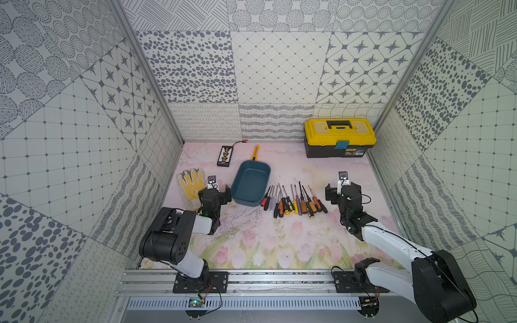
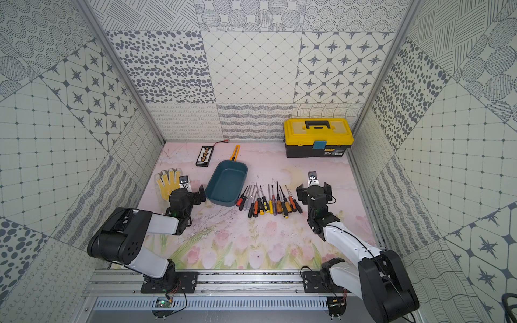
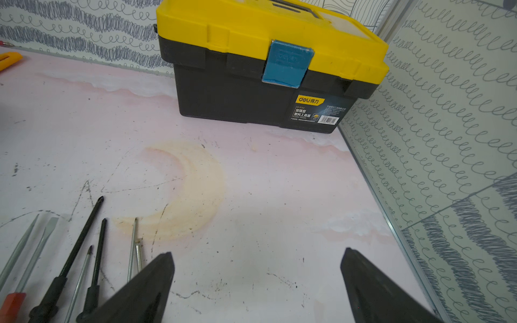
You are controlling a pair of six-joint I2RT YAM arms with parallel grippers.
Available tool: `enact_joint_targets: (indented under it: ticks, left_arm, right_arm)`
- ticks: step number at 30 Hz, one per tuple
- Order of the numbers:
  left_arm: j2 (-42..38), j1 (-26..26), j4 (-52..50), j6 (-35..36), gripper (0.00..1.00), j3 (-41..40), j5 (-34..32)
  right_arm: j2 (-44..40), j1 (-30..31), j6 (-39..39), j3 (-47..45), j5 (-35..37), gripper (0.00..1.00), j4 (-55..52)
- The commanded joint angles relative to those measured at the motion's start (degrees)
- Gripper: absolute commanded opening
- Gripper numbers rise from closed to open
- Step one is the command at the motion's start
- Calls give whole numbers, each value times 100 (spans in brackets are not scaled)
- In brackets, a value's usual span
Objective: Take out the screwdriver from the storage box
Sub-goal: Reset both arms
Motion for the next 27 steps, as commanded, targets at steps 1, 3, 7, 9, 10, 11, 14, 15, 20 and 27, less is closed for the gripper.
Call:
enact_joint_targets:
  ticks: [1, 3, 7, 9, 10, 11, 14, 15, 20, 27]
  left_arm:
    - [23, 33, 17, -3, 99, 74, 137]
    - [19, 31, 17, -7, 99, 76, 137]
    - [17, 31, 19, -3, 99, 69, 137]
    - [22, 28, 17, -3, 99, 65, 139]
    - [17, 28, 20, -10, 99, 75, 132]
    - [21, 34, 16, -10, 99, 74, 137]
    - [18, 28, 14, -3, 99, 71, 136]
    - [22, 27, 12, -7, 99, 63, 137]
    - [20, 28, 19, -9, 99, 71, 141]
    - [20, 32, 12, -7, 99, 70, 141]
  right_arm:
    - [170, -142, 59, -264, -218, 99, 1011]
    - [322, -218, 108, -388, -306, 99, 1351]
    - [767, -366, 90, -450, -483, 99, 1903]
    - [1094, -455, 54, -411, -505, 99, 2208]
    - [1188, -466, 7, -364, -487, 99, 2263]
    - [1272, -498, -49, -303, -546, 99, 2300]
    - [1610, -677, -14, -233, -811, 99, 2713]
    - [1731, -727, 45, -213, -880, 99, 2818]
    - [2050, -787, 21, -149, -1141, 99, 2961]
    - [2159, -1084, 232, -279, -1625, 99, 3229]
